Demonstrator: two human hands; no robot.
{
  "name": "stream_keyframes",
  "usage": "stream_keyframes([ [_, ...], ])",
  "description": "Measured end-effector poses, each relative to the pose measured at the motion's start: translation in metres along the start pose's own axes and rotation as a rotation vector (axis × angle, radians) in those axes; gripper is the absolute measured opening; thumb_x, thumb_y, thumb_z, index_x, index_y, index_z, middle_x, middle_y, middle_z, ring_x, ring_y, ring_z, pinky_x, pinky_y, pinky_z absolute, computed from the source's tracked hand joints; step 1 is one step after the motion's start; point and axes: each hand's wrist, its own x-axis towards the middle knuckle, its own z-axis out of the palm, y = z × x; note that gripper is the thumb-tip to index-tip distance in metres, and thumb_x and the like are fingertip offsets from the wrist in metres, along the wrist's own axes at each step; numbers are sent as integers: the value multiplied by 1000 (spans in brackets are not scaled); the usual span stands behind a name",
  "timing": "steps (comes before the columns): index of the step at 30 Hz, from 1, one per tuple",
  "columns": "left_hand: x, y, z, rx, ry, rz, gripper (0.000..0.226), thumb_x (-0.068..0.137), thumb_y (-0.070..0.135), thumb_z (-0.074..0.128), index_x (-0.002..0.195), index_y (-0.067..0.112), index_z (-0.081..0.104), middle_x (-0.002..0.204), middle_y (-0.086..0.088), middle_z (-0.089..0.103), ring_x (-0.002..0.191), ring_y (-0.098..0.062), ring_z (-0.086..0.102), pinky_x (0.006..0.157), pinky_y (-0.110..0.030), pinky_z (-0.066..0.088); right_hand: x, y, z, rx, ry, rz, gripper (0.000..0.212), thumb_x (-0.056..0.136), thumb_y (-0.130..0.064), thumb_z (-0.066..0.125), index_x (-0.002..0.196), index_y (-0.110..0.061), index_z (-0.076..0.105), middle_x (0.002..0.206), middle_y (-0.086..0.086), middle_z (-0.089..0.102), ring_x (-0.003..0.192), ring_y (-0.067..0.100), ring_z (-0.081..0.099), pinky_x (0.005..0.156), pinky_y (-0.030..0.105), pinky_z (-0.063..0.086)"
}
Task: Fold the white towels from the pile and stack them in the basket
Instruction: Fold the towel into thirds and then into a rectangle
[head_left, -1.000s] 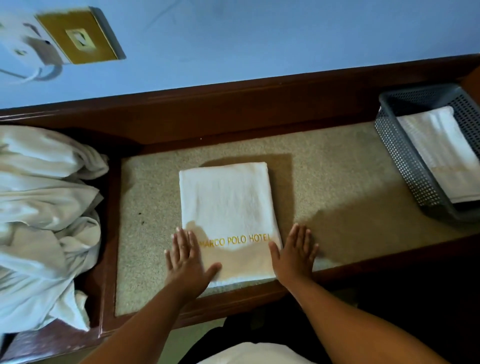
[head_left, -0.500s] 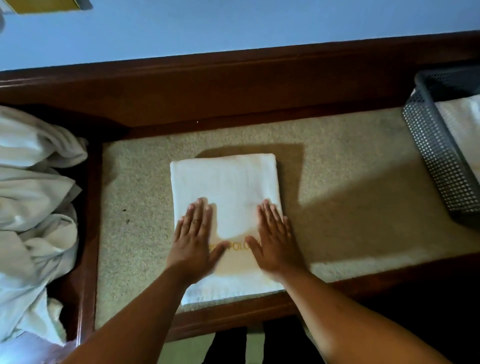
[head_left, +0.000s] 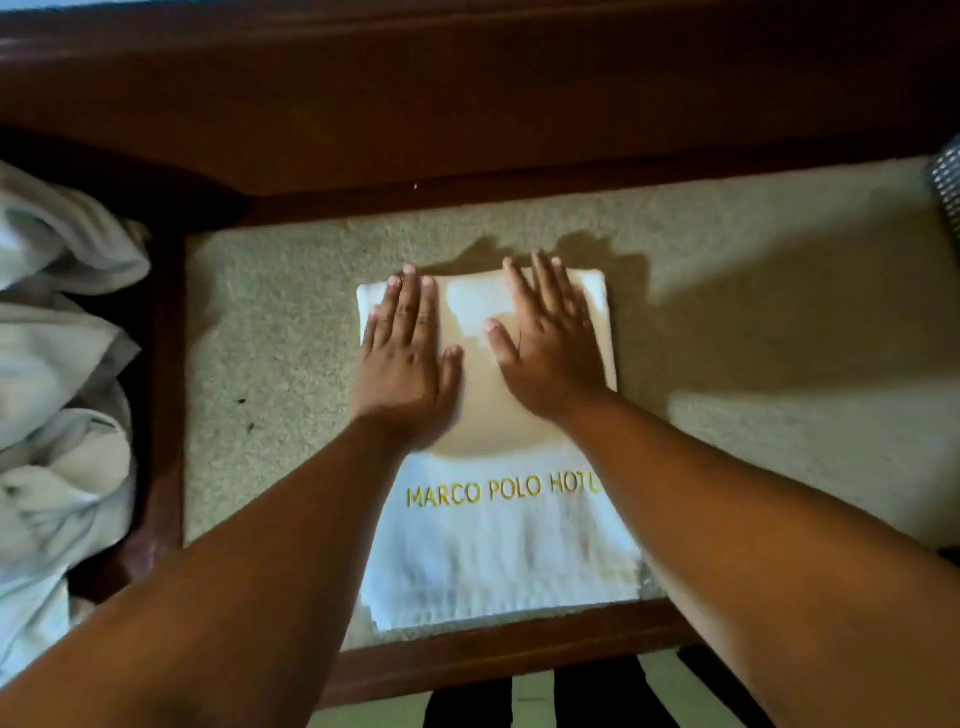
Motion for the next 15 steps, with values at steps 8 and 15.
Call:
stream_keyframes([
  [8, -48, -8, -5, -6, -74, -144, 86, 101, 61, 28, 159, 13, -14, 165, -9, -26, 153, -27, -23, 125, -42, -5, -50, -3, -4, -39, -9, 287, 83, 93, -66, 25, 160, -19, 11, 168, 9, 3, 154, 28, 2, 122, 49, 8],
  [15, -152, 9, -24, -6, -259, -361, 97, 90, 77, 14, 160, 15, -11, 160, -18, 24, 147, -38, 26, 117, -51, 25, -171, -16, -27, 134, -92, 588, 89, 89, -68, 47, 157, -17, 24, 145, 20, 42, 126, 41, 43, 102, 51, 39],
])
